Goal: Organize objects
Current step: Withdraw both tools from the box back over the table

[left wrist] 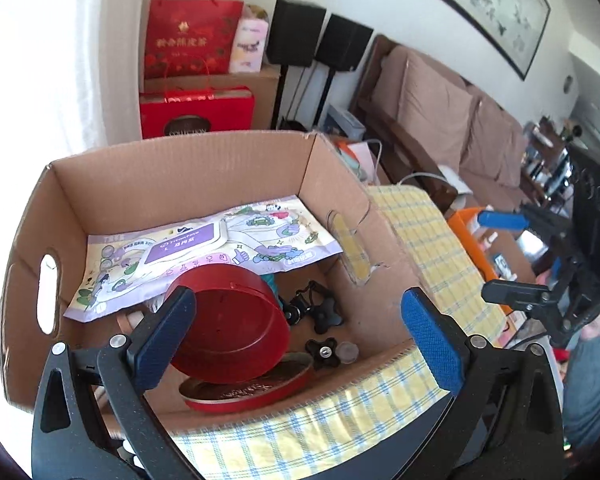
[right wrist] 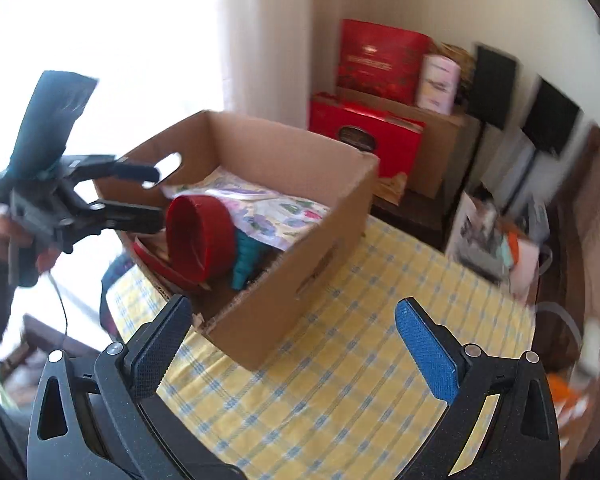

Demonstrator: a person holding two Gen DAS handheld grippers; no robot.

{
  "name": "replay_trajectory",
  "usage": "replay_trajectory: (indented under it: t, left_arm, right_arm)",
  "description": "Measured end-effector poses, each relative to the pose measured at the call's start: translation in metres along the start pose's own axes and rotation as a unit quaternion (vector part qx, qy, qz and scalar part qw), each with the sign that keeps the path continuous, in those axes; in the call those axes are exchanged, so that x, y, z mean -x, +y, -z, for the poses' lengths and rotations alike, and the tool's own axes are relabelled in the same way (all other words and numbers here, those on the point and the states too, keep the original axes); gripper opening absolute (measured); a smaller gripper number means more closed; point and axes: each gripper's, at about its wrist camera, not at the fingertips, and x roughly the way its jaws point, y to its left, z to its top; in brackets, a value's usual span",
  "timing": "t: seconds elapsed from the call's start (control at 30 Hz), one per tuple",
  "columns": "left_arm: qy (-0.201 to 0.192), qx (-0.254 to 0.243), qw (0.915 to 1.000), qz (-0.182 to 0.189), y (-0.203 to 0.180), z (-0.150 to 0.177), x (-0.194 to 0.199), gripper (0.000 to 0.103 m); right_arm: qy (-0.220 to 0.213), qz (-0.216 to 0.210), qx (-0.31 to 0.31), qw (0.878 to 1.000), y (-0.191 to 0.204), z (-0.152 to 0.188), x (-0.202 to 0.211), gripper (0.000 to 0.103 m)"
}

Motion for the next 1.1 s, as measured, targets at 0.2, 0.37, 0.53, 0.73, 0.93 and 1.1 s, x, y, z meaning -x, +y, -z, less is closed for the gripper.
replay_trajectory:
  t: [0.2,0.37,0.53,0.73,0.93,1.1]
  left_arm:
    - [-0.025,0.004,0.9995,-0.022,-0.017,0.019,0.006,0.103]
    - [-0.034,0.014,0.9991,-0.022,-0.030,0.033,0.007,0.103]
    - [-0.047,0.012,0.9978,-0.045,-0.048,0.044,0.009,0.103]
    - [-0.056,0.016,0.9967,-0.057,-0.062,0.055,0.010,0.103]
    - [-0.065,0.017,0.9944,-0.081,-0.077,0.071,0.016,0.103]
    - [-0.067,0.019,0.9936,-0.089,-0.085,0.080,0.019,0.103]
  right_arm:
    - [-0.025,0.022,-0.052,0.998,-0.011,0.021,0.015,0.103]
    - [-0.029,0.045,-0.082,0.995,-0.019,0.037,0.021,0.103]
    - [-0.038,0.064,-0.112,0.991,-0.022,0.053,0.029,0.103]
    - [-0.049,0.092,-0.134,0.986,-0.020,0.069,0.037,0.103]
    - [-0.073,0.104,-0.177,0.976,-0.018,0.087,0.053,0.103]
    - [-0.084,0.120,-0.201,0.969,-0.016,0.099,0.063,0.103]
